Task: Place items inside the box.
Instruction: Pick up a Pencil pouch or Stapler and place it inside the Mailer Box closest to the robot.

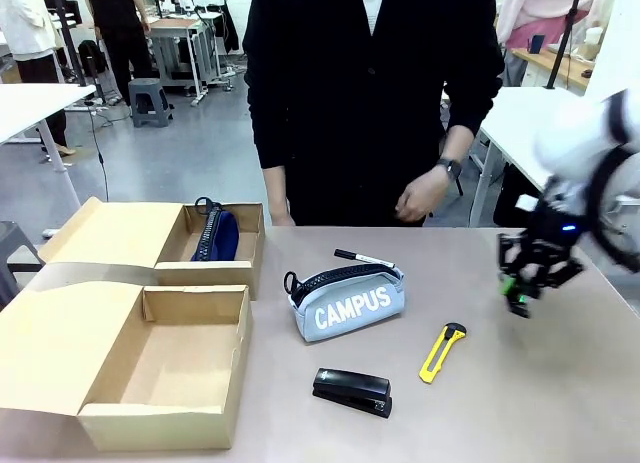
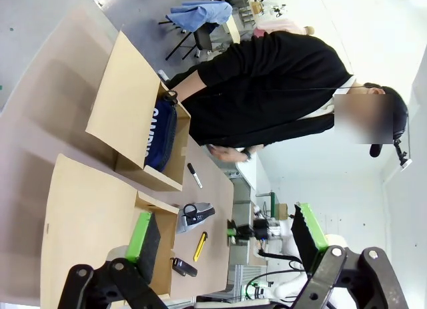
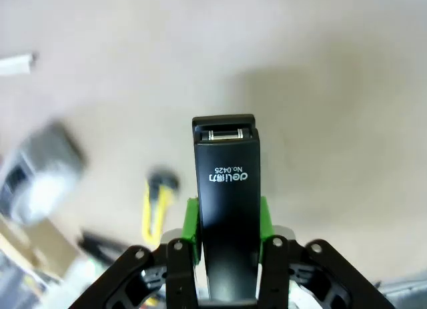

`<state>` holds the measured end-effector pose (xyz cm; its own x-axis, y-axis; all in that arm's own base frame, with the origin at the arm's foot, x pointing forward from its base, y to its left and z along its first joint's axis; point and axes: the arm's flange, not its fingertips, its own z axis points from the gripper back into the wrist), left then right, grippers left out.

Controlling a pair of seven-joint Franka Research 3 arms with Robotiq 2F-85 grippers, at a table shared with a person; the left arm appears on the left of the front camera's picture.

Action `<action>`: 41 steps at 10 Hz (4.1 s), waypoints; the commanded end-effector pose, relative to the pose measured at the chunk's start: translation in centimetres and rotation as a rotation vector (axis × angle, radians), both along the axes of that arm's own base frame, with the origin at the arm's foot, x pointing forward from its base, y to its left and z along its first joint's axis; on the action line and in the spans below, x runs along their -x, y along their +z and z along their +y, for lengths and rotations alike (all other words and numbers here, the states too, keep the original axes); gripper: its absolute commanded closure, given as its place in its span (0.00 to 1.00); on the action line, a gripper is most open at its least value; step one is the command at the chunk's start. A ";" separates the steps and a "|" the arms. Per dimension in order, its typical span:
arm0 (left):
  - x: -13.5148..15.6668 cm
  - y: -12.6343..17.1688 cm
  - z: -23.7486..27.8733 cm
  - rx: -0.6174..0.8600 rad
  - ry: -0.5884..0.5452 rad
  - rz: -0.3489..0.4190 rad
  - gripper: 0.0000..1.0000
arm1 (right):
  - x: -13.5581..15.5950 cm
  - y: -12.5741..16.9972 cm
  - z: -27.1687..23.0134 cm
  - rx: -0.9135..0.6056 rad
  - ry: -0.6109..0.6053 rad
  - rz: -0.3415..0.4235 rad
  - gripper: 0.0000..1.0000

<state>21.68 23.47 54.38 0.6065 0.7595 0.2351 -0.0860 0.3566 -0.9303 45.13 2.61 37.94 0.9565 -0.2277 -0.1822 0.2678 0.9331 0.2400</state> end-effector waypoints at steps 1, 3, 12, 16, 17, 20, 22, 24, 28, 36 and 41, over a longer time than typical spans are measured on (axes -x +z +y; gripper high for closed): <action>-0.1 0.1 -0.2 -0.003 -0.004 -0.026 0.00 | 7.1 5.6 -3.8 -0.042 0.149 0.007 1.00; -0.1 0.1 -0.2 -0.003 -0.004 -0.026 0.00 | 12.7 7.4 -1.4 -0.050 0.448 -0.101 1.00; -0.1 0.1 -0.2 -0.003 -0.004 -0.026 0.00 | 17.3 9.3 -6.2 -0.358 0.476 -0.409 0.63; -0.1 0.1 -0.2 -0.003 -0.004 -0.026 0.00 | 15.9 8.8 -6.0 -0.370 0.429 -0.367 0.63; -0.1 0.1 -0.2 -0.003 -0.004 -0.026 0.00 | 15.4 8.7 -5.1 -0.375 0.413 -0.358 0.63; -0.1 0.1 -0.2 -0.003 -0.004 -0.026 0.00 | 13.4 9.6 6.1 -0.523 0.273 -0.247 0.63; -0.1 0.1 -0.2 -0.003 -0.004 -0.026 0.00 | 12.2 8.9 14.8 -0.487 0.298 -0.188 0.63; -0.1 0.1 -0.2 -0.003 -0.004 -0.026 0.00 | 11.3 7.9 20.9 -0.413 0.376 -0.150 0.63; -0.1 0.1 -0.2 -0.003 -0.004 -0.026 0.00 | 14.1 7.4 20.1 -0.458 0.374 -0.142 0.63; -0.1 0.1 -0.2 -0.003 -0.004 -0.026 0.00 | 13.1 8.9 44.2 -0.386 0.116 -0.078 0.63; -0.1 0.1 -0.2 -0.003 -0.004 -0.026 0.00 | 13.6 4.4 55.0 -0.156 0.263 -0.048 0.63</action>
<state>21.79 23.41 54.42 0.6058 0.7603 0.2344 -0.0877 0.3566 -0.9301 30.57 55.09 40.63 0.9836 0.0829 -0.1599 -0.0015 0.8916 0.4528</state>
